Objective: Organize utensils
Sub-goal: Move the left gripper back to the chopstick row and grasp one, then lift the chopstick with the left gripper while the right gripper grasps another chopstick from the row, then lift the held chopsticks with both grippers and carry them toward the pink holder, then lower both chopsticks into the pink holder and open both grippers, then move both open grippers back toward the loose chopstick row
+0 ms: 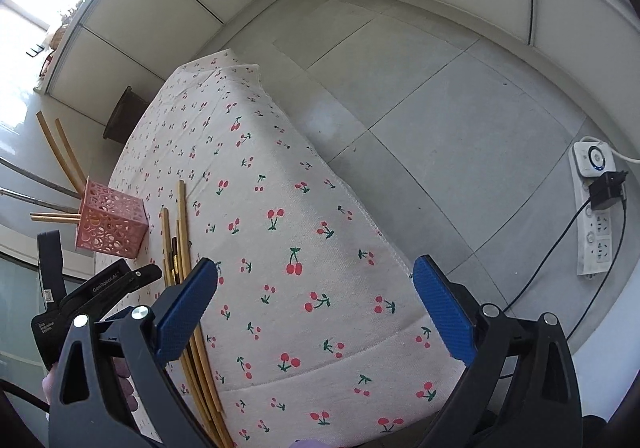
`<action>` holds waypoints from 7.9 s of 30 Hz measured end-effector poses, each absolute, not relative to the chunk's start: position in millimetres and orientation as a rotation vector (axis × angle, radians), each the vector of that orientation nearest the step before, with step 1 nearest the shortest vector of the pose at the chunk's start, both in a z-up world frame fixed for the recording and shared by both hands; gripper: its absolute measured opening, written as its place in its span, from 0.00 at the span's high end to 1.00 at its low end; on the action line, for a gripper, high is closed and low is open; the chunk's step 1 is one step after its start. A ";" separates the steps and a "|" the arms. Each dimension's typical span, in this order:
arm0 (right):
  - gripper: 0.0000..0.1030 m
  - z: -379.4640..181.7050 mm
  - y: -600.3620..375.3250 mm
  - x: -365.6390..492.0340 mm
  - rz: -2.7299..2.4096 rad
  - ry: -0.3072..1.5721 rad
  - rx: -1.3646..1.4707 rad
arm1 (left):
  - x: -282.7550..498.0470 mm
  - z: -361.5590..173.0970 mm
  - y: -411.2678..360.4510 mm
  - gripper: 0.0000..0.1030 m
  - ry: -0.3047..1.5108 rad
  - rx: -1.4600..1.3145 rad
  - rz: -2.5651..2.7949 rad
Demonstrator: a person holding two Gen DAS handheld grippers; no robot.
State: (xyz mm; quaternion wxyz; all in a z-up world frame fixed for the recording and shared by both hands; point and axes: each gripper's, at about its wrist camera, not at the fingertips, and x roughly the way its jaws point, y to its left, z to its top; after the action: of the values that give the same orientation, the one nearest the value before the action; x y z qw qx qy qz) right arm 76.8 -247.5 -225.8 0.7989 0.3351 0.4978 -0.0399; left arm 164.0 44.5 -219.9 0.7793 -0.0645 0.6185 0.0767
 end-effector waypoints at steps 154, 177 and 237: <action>0.92 -54.9 -171.4 45.5 0.211 0.811 0.595 | 168.8 -211.5 102.1 0.96 1.303 -0.107 0.031; 0.91 -39.8 -168.4 51.8 0.263 0.792 0.602 | 104.2 82.2 146.3 0.96 0.596 -0.198 -0.030; 0.47 37.8 -30.8 211.7 0.205 0.634 0.311 | 139.6 -18.0 211.4 0.60 0.733 -0.493 -0.006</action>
State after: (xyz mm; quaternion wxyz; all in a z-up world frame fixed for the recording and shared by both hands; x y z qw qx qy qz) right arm 211.7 -30.8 37.8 0.9332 0.1521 0.3098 0.1003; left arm 139.6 211.4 -18.0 0.9039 -0.2387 0.3549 -0.0031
